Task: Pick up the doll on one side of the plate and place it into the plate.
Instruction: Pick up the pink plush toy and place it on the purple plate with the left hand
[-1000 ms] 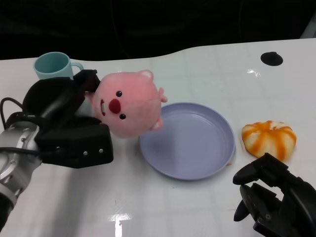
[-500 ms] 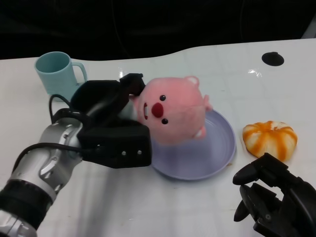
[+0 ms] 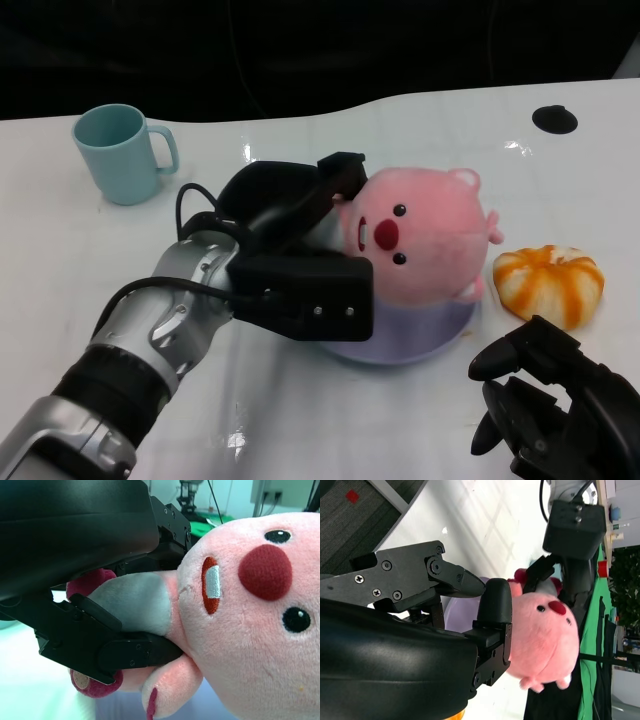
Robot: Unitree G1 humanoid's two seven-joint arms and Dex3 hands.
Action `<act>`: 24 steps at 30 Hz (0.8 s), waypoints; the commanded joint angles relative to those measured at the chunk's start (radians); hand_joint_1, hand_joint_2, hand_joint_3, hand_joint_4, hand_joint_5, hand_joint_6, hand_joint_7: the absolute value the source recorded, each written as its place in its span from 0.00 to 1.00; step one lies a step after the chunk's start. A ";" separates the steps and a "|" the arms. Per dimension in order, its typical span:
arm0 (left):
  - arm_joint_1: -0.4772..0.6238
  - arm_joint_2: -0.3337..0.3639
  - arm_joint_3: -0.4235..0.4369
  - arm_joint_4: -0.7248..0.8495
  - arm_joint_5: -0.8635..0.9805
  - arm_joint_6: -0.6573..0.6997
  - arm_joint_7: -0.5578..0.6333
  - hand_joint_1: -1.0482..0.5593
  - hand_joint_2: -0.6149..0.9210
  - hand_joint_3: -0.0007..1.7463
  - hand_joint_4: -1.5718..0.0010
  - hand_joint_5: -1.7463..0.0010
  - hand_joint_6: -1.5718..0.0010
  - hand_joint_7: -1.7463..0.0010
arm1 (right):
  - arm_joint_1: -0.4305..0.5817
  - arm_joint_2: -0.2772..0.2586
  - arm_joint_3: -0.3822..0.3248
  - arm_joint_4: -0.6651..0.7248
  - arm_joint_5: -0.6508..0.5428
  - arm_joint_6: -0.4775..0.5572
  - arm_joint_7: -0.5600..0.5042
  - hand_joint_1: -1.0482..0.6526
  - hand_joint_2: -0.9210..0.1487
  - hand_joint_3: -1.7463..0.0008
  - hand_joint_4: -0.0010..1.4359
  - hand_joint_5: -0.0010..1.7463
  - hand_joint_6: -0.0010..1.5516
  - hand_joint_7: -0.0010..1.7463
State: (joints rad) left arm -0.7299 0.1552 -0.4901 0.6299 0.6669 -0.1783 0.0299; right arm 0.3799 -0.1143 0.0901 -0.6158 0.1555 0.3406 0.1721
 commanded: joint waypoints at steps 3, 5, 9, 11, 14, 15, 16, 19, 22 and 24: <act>-0.052 -0.026 -0.026 0.068 0.025 0.014 0.001 0.52 0.76 0.54 0.45 0.00 0.60 0.00 | 0.007 -0.015 0.004 -0.026 -0.015 -0.006 -0.003 0.43 0.00 0.66 0.36 0.99 0.26 0.95; -0.064 -0.038 -0.031 0.097 0.034 0.016 0.014 0.52 0.77 0.53 0.45 0.00 0.60 0.00 | 0.008 -0.012 0.001 -0.028 -0.007 -0.001 -0.001 0.43 0.00 0.66 0.35 0.99 0.26 0.95; -0.086 -0.057 -0.035 0.141 0.043 0.026 0.027 0.53 0.77 0.52 0.46 0.00 0.60 0.00 | 0.009 -0.011 0.002 -0.024 -0.010 -0.013 0.002 0.43 0.00 0.66 0.35 0.99 0.26 0.95; -0.094 -0.063 -0.034 0.157 0.041 0.029 0.027 0.53 0.77 0.51 0.47 0.00 0.60 0.00 | 0.009 -0.010 0.003 -0.026 -0.010 -0.012 0.001 0.44 0.00 0.66 0.35 0.99 0.26 0.95; -0.098 -0.067 -0.027 0.159 0.028 0.040 0.007 0.53 0.77 0.50 0.48 0.00 0.61 0.03 | 0.011 -0.009 0.006 -0.029 -0.015 -0.010 -0.003 0.43 0.00 0.66 0.36 0.99 0.26 0.95; -0.096 -0.068 -0.023 0.152 0.021 0.047 -0.005 0.52 0.79 0.42 0.52 0.01 0.55 0.31 | 0.011 -0.009 0.006 -0.028 -0.017 -0.013 -0.003 0.43 0.00 0.66 0.36 0.99 0.26 0.95; -0.092 -0.068 -0.020 0.146 0.016 0.051 -0.011 0.51 0.83 0.34 0.55 0.03 0.49 0.50 | 0.012 -0.009 0.006 -0.026 -0.018 -0.014 -0.003 0.43 0.00 0.66 0.36 0.99 0.26 0.95; -0.079 -0.060 -0.020 0.122 0.014 0.051 -0.013 0.47 0.96 0.14 0.62 0.18 0.46 0.86 | 0.015 -0.010 0.006 -0.019 -0.020 -0.029 0.001 0.43 0.00 0.66 0.36 0.99 0.26 0.94; -0.072 -0.032 -0.032 0.092 0.034 0.024 -0.003 0.41 1.00 0.11 0.68 0.38 0.56 0.97 | 0.014 -0.009 0.005 -0.026 -0.019 -0.019 -0.004 0.43 0.00 0.66 0.36 0.99 0.27 0.94; -0.069 -0.016 -0.035 0.068 0.037 0.020 -0.021 0.32 1.00 0.14 0.77 0.57 0.66 0.99 | 0.010 -0.010 0.003 -0.024 -0.016 -0.021 -0.002 0.43 0.00 0.66 0.36 0.99 0.27 0.94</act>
State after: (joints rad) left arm -0.8039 0.1124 -0.5260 0.7242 0.6999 -0.1524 0.0233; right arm 0.3881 -0.1148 0.1011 -0.6259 0.1377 0.3251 0.1711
